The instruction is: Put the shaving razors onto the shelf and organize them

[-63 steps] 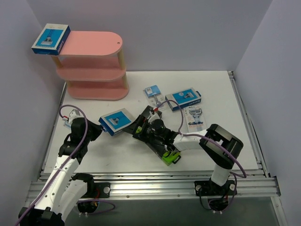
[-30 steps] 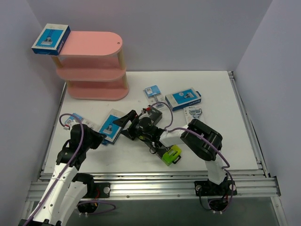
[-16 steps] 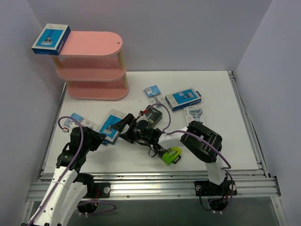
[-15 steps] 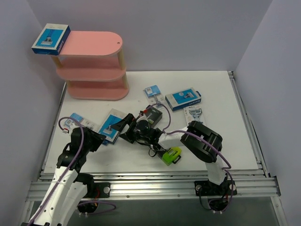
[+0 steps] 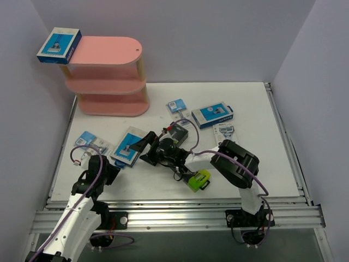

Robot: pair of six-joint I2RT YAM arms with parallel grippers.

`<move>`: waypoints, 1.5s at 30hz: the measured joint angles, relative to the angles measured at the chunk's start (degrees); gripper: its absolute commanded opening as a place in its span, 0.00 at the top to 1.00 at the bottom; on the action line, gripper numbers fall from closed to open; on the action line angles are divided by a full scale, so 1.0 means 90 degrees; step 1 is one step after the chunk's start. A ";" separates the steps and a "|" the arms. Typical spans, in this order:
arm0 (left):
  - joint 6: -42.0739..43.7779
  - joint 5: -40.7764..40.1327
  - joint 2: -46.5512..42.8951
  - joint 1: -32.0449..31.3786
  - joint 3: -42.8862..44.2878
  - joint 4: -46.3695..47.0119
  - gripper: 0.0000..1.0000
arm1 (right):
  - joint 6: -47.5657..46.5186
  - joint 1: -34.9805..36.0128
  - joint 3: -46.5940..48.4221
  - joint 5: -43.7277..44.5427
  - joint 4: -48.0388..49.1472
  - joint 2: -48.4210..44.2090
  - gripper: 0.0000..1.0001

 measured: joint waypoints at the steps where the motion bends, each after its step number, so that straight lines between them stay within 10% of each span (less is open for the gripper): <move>1: -0.0005 -0.0039 0.0044 0.0000 -0.0012 0.0029 0.58 | -0.0015 -0.0029 -0.0017 -0.0032 0.0010 -0.0010 0.03; 45: -0.0121 -0.0850 0.1717 0.0000 -0.0357 0.2152 0.54 | -0.0036 -0.0471 -0.0379 -0.0573 0.0600 -0.0092 0.04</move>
